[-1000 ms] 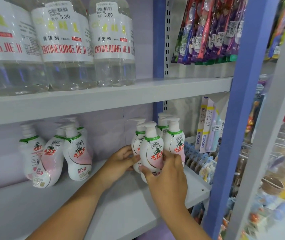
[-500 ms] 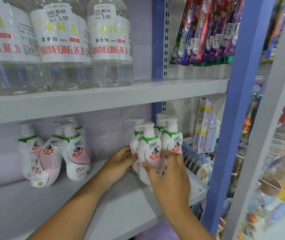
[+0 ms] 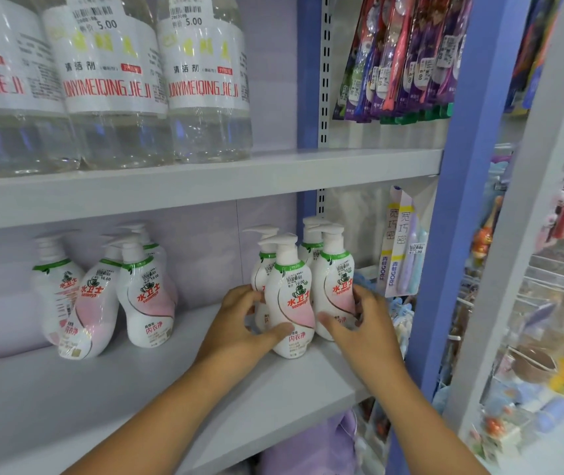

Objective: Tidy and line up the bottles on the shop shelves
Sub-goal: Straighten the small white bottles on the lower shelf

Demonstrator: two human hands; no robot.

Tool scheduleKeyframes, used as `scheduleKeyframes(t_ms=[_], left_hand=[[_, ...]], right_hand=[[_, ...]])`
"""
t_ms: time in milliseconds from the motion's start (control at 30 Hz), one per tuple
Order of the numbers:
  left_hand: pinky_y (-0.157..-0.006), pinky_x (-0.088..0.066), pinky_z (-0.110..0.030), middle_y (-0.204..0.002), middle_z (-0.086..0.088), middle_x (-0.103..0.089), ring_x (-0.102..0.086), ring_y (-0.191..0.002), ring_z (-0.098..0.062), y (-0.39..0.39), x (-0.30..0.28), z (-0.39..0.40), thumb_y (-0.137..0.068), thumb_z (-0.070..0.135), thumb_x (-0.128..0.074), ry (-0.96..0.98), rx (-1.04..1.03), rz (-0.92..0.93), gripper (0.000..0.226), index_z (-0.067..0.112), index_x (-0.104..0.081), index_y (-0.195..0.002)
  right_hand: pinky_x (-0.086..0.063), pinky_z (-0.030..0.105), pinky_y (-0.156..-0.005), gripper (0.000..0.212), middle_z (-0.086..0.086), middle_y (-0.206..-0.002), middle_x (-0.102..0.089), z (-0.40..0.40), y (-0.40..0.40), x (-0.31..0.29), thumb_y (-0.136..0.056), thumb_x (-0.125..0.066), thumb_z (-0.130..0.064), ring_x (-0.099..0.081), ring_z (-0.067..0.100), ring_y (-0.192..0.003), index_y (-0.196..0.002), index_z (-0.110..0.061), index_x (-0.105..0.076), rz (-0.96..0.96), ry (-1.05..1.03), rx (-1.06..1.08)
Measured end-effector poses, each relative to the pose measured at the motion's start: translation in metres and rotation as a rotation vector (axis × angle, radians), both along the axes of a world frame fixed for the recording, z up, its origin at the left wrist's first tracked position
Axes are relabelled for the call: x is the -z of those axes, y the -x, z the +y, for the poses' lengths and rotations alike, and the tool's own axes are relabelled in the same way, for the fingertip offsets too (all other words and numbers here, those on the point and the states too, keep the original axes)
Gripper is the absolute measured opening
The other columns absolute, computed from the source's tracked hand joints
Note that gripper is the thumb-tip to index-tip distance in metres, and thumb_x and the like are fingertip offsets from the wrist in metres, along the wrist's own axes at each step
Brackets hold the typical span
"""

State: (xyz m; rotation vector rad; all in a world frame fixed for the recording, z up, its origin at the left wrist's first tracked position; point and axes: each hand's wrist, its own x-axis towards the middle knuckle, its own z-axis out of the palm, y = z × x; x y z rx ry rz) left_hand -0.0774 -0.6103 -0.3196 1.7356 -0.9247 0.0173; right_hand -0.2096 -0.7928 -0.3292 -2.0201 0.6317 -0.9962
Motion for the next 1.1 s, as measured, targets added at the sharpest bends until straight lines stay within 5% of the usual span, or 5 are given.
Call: scheduleKeyframes(t_ms=[233,667,800,967,1100], left_hand=[[-0.082,-0.049,-0.007,-0.127,0.026,-0.053,-0.059,-0.111,0.007,0.003,0.0,0.0,-0.073,0.037,-0.09,-0.002,-0.028,0.001,0.039,0.04,-0.068,-0.104],[-0.101,-0.05,-0.026,-0.138,0.023,-0.051,-0.055,-0.122,0.006,0.006,-0.002,0.007,-0.075,0.04,-0.089,0.007,-0.058,0.027,0.046,0.041,-0.064,-0.115],[-0.095,-0.051,-0.021,-0.126,0.025,-0.061,-0.061,-0.115,0.003,0.005,-0.01,0.048,-0.069,0.058,-0.079,0.224,-0.244,0.08,0.041,0.055,-0.063,-0.106],[-0.09,-0.055,-0.03,-0.113,0.01,-0.065,-0.066,-0.106,-0.015,-0.026,-0.015,0.139,-0.087,0.019,-0.08,0.25,-0.623,0.008,0.028,0.039,-0.064,-0.1],[-0.086,-0.055,-0.03,-0.111,0.002,-0.067,-0.067,-0.101,-0.02,-0.071,-0.026,0.194,-0.09,0.021,-0.074,0.068,-0.74,-0.041,0.02,0.023,-0.069,-0.109]], right_hand=[[-0.051,0.04,-0.101,0.065,-0.008,-0.127,-0.05,-0.001,-0.003,0.002,-0.08,-0.083,-0.042,-0.054,0.016,-0.119,-0.135,-0.023,-0.055,0.004,0.002,0.016],[-0.052,0.044,-0.095,0.064,-0.003,-0.127,-0.048,0.012,0.009,-0.002,-0.081,-0.082,-0.038,-0.054,0.023,-0.117,-0.135,-0.02,-0.053,-0.088,0.052,0.069],[-0.047,0.018,-0.089,0.039,-0.018,-0.12,-0.053,0.061,0.014,-0.016,-0.089,-0.073,-0.039,-0.06,0.01,-0.106,-0.123,-0.028,-0.057,-0.398,0.12,-0.149],[-0.051,0.021,-0.086,0.04,-0.02,-0.11,-0.061,0.138,-0.048,-0.035,-0.082,-0.073,-0.044,-0.062,0.004,-0.096,-0.118,-0.035,-0.06,-0.14,-0.077,-0.52],[-0.035,0.009,-0.082,0.063,0.0,-0.127,-0.051,0.176,-0.12,-0.043,-0.084,-0.079,-0.036,-0.053,0.017,-0.107,-0.136,-0.017,-0.05,0.165,-0.014,-0.525]])
